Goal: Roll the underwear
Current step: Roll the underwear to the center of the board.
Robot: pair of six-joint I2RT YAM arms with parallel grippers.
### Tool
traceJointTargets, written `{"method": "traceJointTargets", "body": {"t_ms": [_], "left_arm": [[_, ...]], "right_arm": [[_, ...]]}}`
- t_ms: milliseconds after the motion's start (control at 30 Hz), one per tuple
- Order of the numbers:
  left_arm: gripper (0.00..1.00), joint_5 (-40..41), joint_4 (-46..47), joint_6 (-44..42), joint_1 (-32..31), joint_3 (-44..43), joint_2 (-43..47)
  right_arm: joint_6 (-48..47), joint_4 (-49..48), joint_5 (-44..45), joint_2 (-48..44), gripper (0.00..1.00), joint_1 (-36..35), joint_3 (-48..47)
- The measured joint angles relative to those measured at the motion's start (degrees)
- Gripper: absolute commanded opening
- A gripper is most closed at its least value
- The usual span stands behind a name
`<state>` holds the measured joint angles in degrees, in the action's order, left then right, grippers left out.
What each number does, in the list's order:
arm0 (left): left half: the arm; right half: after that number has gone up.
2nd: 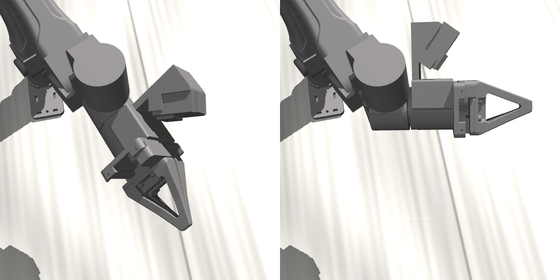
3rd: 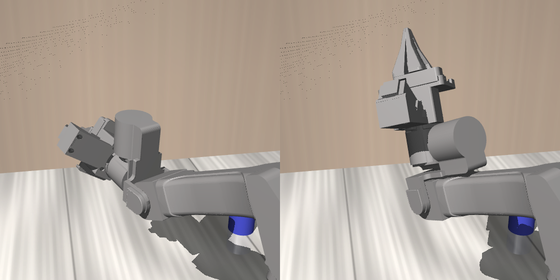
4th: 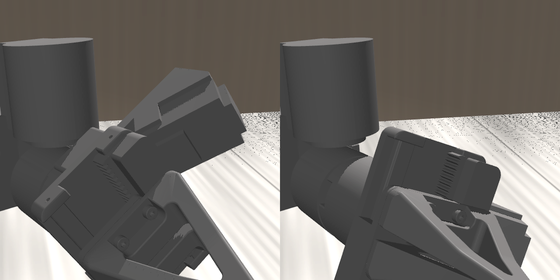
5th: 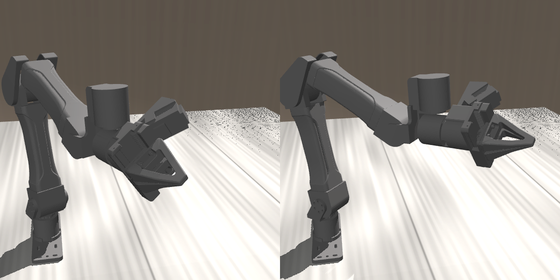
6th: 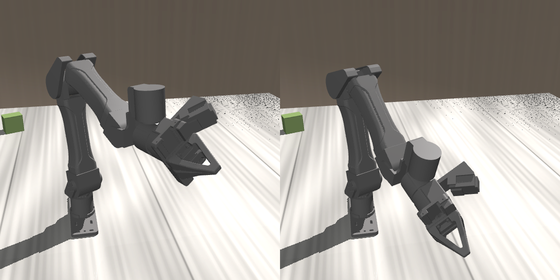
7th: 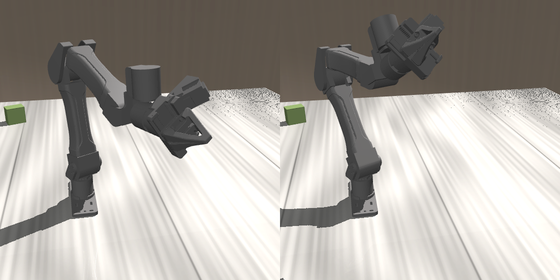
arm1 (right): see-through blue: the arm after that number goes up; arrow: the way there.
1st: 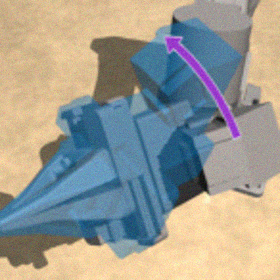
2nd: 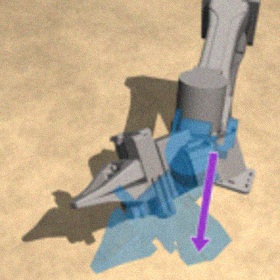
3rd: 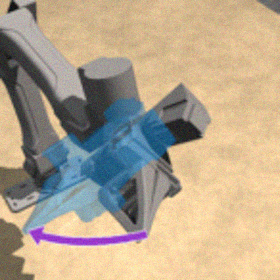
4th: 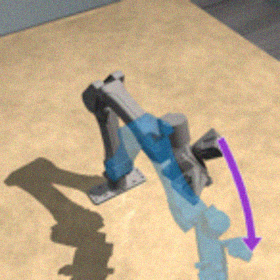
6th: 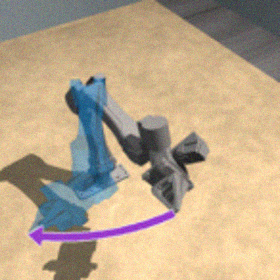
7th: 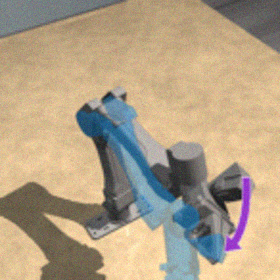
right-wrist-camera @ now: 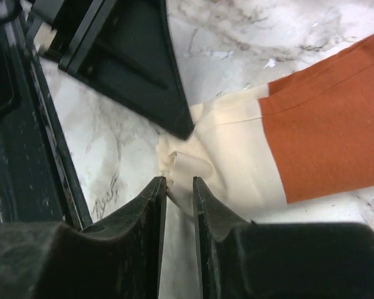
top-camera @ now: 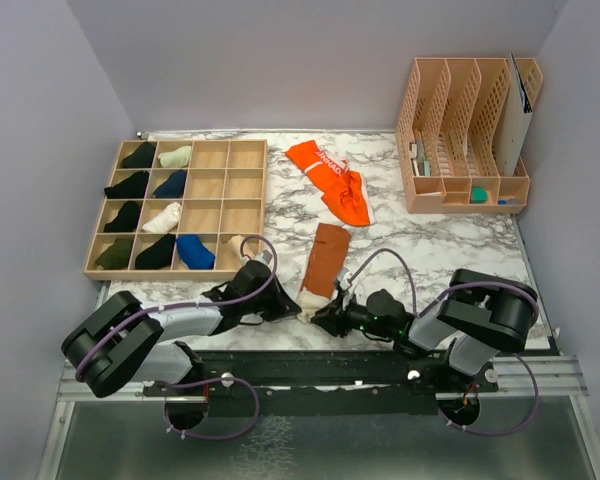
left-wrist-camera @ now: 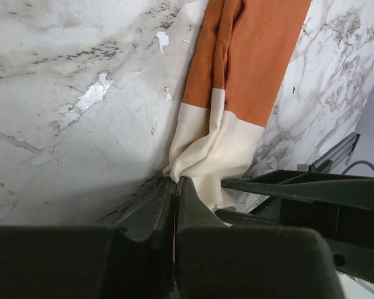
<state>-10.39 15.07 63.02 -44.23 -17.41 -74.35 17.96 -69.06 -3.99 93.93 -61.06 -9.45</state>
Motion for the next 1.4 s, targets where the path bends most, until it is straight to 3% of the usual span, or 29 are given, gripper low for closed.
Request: {"method": "traceJointTargets", "body": {"t_ms": [133,200,233,400,567,900,1400], "left_arm": [[0.0,-0.35,-2.56,-1.73,2.43,-0.28,1.33],[0.0,-0.94,-4.74,-3.43,5.01,-0.81,2.08],[0.0,-1.14,-5.55,-4.17,6.14,-1.14,2.21],[0.0,-3.17,-10.69,-9.16,10.78,-3.54,2.23],[0.0,-5.7,-13.42,-11.72,12.09,-4.85,1.86],[0.0,-13.11,-15.43,-14.51,15.87,-6.01,-0.42],[0.0,-24.92,-17.46,-15.43,23.52,-11.23,-4.0]], "right_arm": [[-5.35,2.86,-3.65,-1.38,0.41,0.02,0.07],[-8.37,5.2,-5.84,-3.1,0.55,0.02,-0.2],[-9.94,6.45,-6.8,-4.09,0.57,0.02,-0.57],[-21.27,16.76,-10.97,-7.34,0.58,-0.2,-6.1],[-33.2,26.01,-6.27,-6.12,0.58,-3.34,-12.41],[-54.29,27.87,0.33,-2.69,0.57,-7.63,-14.19],[-62.29,28.33,-0.31,-1.46,0.56,-9.62,-15.52]]}}
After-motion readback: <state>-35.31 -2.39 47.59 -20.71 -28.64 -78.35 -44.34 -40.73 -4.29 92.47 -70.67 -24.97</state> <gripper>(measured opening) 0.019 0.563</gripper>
